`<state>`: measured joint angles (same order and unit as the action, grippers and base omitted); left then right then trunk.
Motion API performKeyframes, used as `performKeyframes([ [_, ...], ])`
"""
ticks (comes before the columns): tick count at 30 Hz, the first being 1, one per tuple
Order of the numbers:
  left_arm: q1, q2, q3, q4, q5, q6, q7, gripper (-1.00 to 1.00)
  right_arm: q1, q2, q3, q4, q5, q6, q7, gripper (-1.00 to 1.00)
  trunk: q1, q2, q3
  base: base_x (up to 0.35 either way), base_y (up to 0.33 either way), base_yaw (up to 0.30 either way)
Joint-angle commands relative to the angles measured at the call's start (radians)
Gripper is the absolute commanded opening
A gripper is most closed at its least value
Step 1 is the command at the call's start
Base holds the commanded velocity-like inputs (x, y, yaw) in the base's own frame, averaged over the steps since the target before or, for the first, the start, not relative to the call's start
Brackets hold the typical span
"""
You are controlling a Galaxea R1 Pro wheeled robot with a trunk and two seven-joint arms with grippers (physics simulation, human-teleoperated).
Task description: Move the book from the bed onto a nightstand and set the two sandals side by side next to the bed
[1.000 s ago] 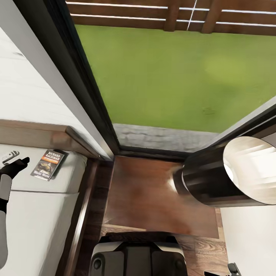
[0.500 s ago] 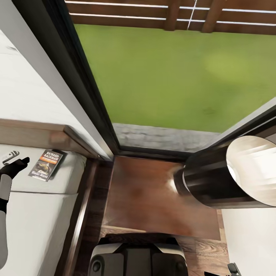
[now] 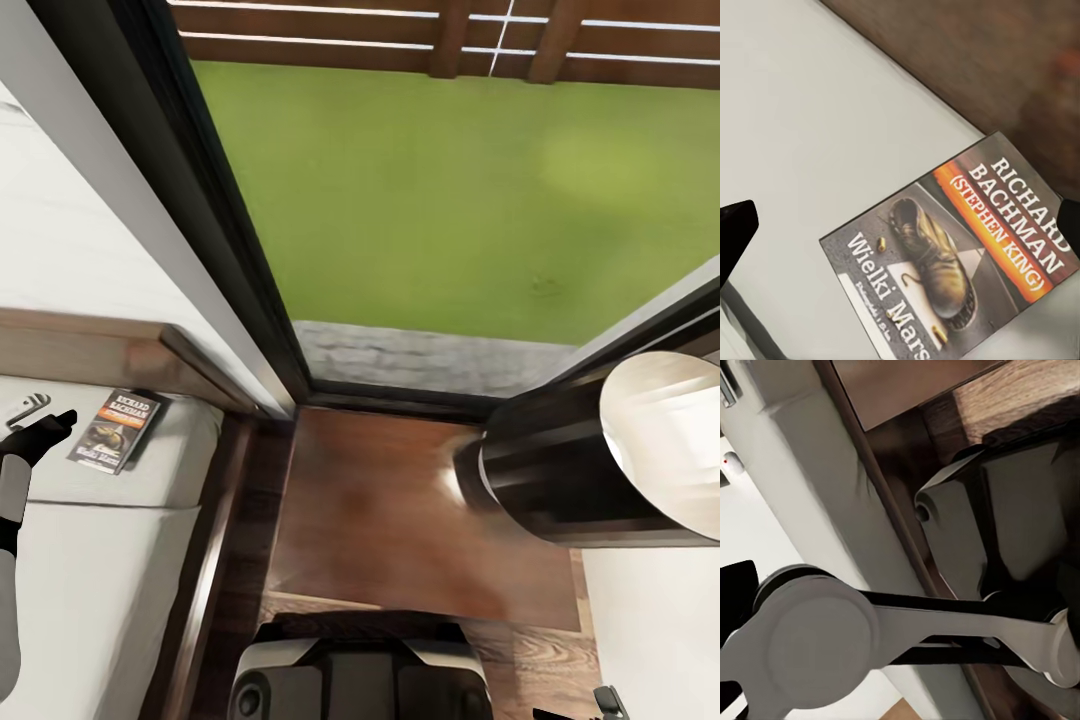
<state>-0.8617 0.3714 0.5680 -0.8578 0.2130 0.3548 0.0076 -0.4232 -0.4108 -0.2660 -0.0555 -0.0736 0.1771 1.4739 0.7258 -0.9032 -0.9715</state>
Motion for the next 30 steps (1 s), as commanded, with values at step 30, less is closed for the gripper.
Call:
performKeyframes([
  [30, 0.0, 0.0, 0.002, -0.001, 0.009, 0.006, 0.001, 1.0, 0.0, 0.0, 0.005, 0.001, -0.008, 0.011, 0.003, 1.0, 0.115, -0.211, -0.095, 0.0, 0.0, 0.0],
])
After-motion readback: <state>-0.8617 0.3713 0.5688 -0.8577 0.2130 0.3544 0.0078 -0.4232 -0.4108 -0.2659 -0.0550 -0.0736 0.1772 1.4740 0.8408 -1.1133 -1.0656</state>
